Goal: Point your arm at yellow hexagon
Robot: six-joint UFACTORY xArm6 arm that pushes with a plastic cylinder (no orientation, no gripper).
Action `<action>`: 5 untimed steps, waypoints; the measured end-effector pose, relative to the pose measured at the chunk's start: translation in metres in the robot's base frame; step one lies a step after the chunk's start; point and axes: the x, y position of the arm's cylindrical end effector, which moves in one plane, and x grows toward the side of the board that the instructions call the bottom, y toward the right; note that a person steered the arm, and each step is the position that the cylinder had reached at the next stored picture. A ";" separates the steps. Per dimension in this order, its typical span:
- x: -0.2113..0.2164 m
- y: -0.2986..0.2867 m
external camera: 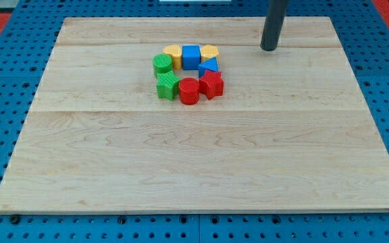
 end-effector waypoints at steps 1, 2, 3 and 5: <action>0.000 -0.023; -0.026 -0.045; -0.033 -0.045; -0.051 -0.054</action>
